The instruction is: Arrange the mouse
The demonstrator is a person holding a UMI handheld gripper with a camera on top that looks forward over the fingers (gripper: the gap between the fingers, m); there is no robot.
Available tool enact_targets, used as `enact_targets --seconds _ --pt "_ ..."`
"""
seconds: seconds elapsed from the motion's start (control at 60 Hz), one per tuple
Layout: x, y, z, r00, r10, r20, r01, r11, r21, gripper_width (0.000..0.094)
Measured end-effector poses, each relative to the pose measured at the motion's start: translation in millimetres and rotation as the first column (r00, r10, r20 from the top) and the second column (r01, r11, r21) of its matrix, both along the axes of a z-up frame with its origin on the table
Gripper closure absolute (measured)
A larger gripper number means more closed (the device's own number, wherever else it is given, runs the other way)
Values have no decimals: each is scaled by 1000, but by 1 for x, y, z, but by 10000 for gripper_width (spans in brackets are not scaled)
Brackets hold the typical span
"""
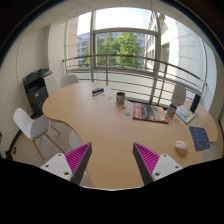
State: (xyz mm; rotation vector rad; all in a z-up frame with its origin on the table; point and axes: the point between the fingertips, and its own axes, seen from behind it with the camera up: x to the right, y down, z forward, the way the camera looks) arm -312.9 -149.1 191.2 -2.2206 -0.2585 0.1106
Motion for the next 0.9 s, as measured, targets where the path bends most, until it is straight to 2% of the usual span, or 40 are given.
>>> enact_targets --seconds 0.117,0.367,0.483,0.683,0.9 --pt "19 -6 -11 1000 -10 9 10 1000 -15 89" --pt "159 -27 -86 998 -48 35 51 996 -78 89" --pt "238 -19 -119 995 -68 78 74 994 -80 89" --pt "347 39 -150 985 -95 142 99 995 -16 89" --pt "404 111 -187 987 -101 124 101 995 0 90"
